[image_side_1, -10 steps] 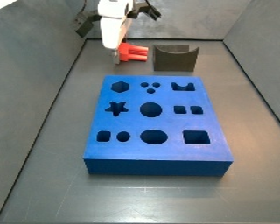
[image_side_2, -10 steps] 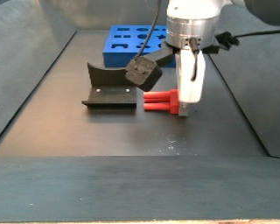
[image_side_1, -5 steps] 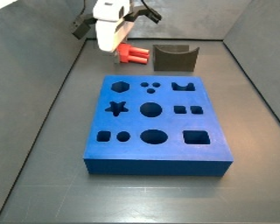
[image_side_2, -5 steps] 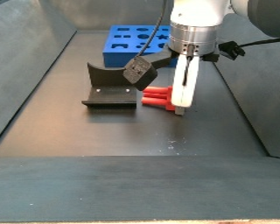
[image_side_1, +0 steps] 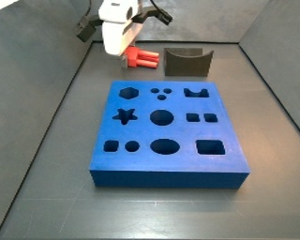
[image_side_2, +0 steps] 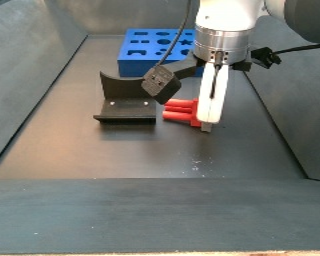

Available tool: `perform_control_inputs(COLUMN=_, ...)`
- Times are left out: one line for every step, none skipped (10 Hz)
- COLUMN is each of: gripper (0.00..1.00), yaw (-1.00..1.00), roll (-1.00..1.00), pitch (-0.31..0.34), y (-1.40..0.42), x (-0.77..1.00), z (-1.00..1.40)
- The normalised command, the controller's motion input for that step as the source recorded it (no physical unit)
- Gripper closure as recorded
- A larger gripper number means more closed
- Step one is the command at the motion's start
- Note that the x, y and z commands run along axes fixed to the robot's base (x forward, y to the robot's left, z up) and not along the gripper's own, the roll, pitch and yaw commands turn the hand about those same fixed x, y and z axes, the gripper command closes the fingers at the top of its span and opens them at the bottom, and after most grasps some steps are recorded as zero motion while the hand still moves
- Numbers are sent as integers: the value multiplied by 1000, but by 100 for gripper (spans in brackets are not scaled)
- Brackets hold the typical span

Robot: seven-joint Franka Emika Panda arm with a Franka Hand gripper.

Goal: Pick up the 3 prong object. Move up. Place the 3 prong object on the fixture. Regrasp the 3 prong object. Move to above the board. Insert the 3 prong object.
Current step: Pick up the 3 prong object, then move up.

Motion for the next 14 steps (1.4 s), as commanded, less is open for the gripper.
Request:
perform_control_inputs(gripper=100, yaw=0, roll=0, pitch=0, y=0, x=0, z=0)
perform_control_inputs(gripper=100, yaw=0, roll=0, pitch=0, y=0, x=0, z=0)
perform_control_inputs(gripper=100, yaw=0, roll=0, pitch=0, y=0, x=0, z=0)
perform_control_inputs(gripper=100, yaw=0, roll=0, pitch=0, y=0, x=0, z=0)
perform_control_inputs(gripper=100, yaw=0, roll=0, pitch=0, y=0, x=0, z=0)
perform_control_inputs(gripper=100, yaw=0, roll=0, pitch=0, y=0, x=0, z=0)
perform_control_inputs(gripper=100, yaw=0, roll=0, pitch=0, y=0, x=0, z=0)
perform_control_inputs(gripper=100, yaw=0, roll=0, pitch=0, y=0, x=0, z=0)
perform_control_inputs(gripper=100, yaw=0, roll=0, pitch=0, y=0, x=0, z=0)
perform_control_inputs(gripper=100, yaw=0, roll=0, pitch=0, y=0, x=0, z=0)
perform_control_inputs(gripper=100, yaw=0, roll=0, pitch=0, y=0, x=0, z=1000)
perform_control_inputs(gripper=100, yaw=-5, roll=-6, pitch=10, y=-22, x=-10, z=1000)
perform_control_inputs(gripper=100, yaw=-5, roll=-12, pitch=25, y=-25, x=-25, z=988)
perform_control_inputs(gripper=100, yaw=-5, roll=-18, pitch=35, y=-20, x=-21, z=879)
